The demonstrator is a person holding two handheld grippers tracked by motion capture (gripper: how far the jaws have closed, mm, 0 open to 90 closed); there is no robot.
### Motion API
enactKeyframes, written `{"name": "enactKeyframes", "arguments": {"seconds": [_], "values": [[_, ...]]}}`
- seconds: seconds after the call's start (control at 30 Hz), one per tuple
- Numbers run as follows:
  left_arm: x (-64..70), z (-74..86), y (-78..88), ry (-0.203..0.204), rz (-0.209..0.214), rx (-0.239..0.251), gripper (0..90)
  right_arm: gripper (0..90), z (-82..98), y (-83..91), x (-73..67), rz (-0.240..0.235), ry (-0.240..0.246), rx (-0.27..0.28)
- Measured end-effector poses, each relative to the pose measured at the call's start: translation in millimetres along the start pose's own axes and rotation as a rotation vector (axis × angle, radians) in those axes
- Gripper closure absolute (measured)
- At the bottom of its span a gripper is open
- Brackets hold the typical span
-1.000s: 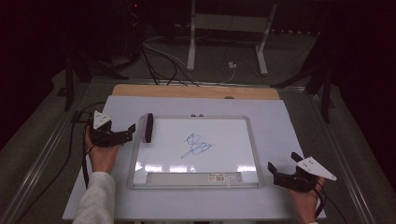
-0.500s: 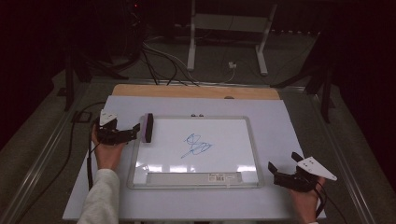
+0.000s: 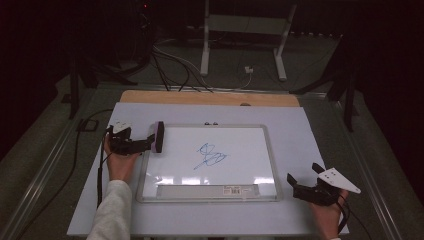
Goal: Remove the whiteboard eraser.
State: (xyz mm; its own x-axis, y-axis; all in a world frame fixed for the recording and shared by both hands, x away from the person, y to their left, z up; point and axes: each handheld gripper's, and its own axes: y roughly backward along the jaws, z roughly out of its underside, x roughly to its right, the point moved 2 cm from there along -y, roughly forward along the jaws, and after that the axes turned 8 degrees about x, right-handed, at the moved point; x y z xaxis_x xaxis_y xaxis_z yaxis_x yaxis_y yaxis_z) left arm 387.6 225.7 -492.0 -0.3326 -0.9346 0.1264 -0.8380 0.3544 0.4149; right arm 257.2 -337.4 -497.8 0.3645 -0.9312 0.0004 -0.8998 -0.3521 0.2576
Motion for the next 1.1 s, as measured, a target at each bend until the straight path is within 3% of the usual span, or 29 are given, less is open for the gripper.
{"name": "enactKeyframes", "arguments": {"seconds": [0.3, 0.43, 0.8, 1.1], "values": [[3.9, 1.0, -4.6, 0.015, 0.014, -0.021, 1.7, 0.1, 0.1, -0.1, -0.2, -0.002, 0.000, -0.001], [5.4, -0.6, -5.5, 0.005, 0.005, -0.019, 1.6, 0.1, 0.1, -0.2, -0.2, -0.002, -0.001, -0.003], [5.0, -3.9, -14.4, 0.049, -0.005, -0.043, 1.8, 0.1, 0.4, -0.9, -0.7, -0.007, 0.004, -0.006], [5.2, -1.7, -16.5, 0.051, -0.015, -0.063, 8.4, 0.1, 0.3, -0.5, -0.4, -0.005, 0.001, -0.005]]}}
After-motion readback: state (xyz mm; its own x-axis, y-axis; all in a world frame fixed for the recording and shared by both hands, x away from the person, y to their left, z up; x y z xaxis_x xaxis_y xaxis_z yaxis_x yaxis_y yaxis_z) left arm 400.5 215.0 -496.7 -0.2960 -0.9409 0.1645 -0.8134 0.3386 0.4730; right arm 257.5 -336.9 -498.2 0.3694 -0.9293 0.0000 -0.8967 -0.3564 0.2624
